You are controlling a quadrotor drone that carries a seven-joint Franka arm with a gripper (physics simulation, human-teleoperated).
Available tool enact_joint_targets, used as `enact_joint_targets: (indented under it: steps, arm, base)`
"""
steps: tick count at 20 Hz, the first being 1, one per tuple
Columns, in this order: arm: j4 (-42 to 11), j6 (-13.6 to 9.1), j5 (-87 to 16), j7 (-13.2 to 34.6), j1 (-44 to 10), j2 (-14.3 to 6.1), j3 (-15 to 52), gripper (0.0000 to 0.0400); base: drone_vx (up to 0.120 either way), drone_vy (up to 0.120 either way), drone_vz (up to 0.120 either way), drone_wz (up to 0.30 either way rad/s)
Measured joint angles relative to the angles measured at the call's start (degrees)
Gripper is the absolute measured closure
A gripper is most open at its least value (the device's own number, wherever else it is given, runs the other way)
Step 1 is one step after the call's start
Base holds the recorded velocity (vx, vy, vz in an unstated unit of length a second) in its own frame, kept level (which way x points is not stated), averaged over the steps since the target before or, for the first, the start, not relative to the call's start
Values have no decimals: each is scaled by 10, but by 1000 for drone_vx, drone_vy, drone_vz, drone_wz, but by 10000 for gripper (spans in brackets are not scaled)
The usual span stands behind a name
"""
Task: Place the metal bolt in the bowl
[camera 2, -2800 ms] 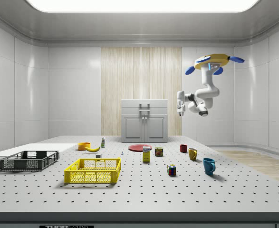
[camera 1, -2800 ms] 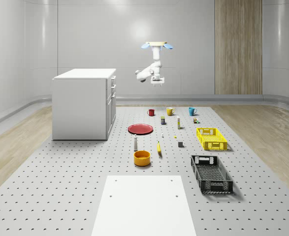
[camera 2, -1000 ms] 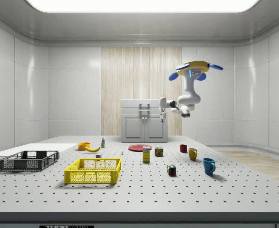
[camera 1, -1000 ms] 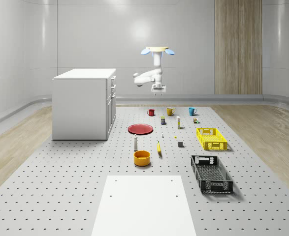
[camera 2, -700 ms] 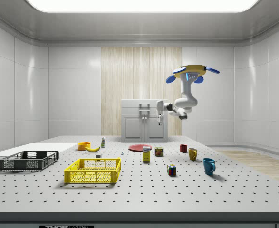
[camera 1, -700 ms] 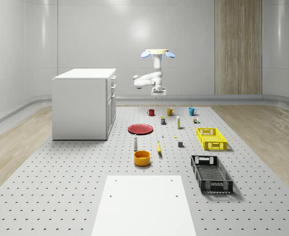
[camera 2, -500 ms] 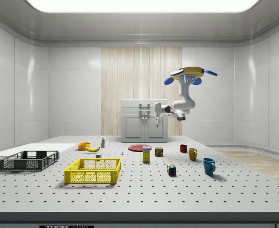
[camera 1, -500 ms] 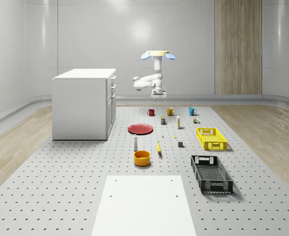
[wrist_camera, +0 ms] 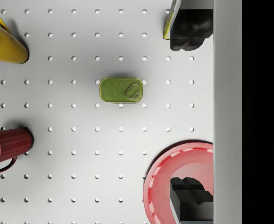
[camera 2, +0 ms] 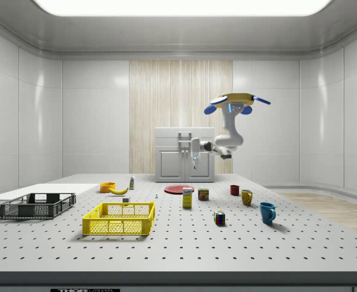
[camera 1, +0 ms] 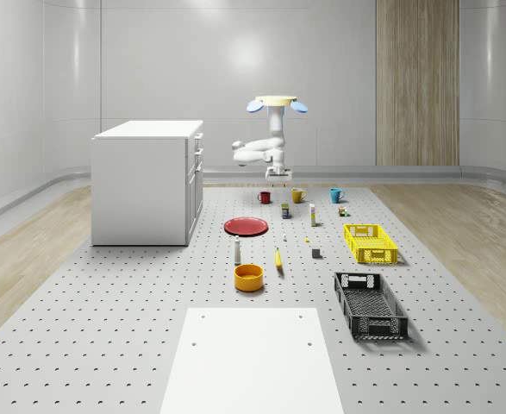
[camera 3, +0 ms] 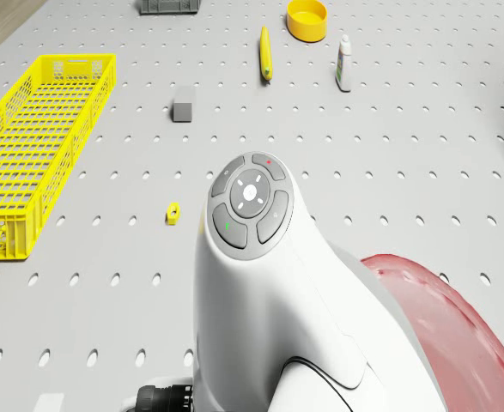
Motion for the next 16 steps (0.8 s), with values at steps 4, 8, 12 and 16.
enact_joint_targets:
  steps: [4,8,12,16]
  arm:
    - [0,7,4,2,-2,-8,2,0]
    - [1,15,7,4,-4,-16,3,0]
    - [1,21,10,5,-6,-23,5,0]
    - [2,28,14,7,-8,-30,6,0]
  base:
    - [120,0,-120,0]
    - [120,0,-120,0]
    - [120,0,-10,0]
    - [120,60,0,0]
